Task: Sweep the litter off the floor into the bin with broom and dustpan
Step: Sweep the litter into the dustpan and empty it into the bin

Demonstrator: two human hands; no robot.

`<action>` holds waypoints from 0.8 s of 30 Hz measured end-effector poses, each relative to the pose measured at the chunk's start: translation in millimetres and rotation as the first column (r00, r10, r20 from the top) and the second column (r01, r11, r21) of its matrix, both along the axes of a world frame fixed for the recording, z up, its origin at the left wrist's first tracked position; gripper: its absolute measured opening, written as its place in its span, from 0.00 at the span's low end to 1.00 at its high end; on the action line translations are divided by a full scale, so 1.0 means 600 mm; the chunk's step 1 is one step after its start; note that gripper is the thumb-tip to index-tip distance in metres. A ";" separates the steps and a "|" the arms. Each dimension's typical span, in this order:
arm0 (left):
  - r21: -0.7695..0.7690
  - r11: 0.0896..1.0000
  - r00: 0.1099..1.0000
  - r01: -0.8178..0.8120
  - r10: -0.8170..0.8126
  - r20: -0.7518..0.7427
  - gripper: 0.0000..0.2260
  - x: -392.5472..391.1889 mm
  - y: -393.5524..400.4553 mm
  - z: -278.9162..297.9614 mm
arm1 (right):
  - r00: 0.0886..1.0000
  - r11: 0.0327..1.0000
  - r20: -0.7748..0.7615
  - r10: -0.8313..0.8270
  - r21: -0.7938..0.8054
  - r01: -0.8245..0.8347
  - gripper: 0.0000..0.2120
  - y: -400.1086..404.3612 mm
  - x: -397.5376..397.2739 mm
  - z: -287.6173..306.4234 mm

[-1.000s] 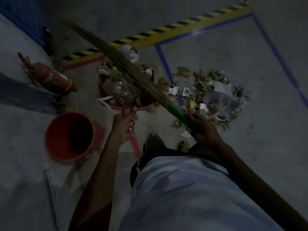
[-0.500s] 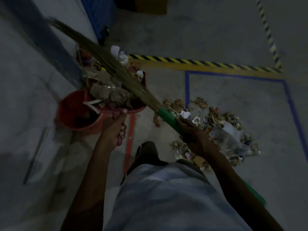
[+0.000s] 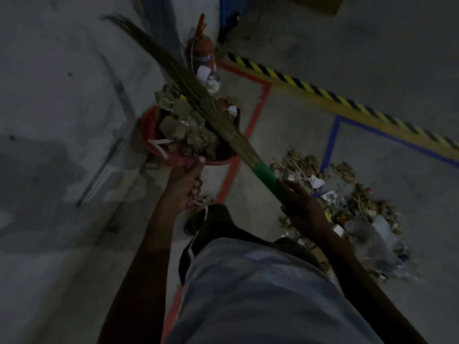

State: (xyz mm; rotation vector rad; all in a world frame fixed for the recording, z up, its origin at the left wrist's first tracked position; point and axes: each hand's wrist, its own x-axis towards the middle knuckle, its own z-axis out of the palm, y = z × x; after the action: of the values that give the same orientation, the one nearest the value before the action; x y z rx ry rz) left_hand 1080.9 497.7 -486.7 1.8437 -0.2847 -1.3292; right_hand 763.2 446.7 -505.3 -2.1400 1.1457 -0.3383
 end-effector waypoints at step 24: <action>0.305 0.945 0.958 0.119 -0.029 -0.284 0.17 0.499 -0.278 -0.267 | 0.938 0.975 -0.303 -0.171 0.083 0.204 0.30 -0.186 0.518 -0.107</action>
State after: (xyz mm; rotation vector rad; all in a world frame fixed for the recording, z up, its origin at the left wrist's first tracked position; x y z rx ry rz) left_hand 1380.1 330.9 -646.7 1.8893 0.0118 -1.7481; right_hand 1074.1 335.4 -569.8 -2.0307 1.5074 -0.0346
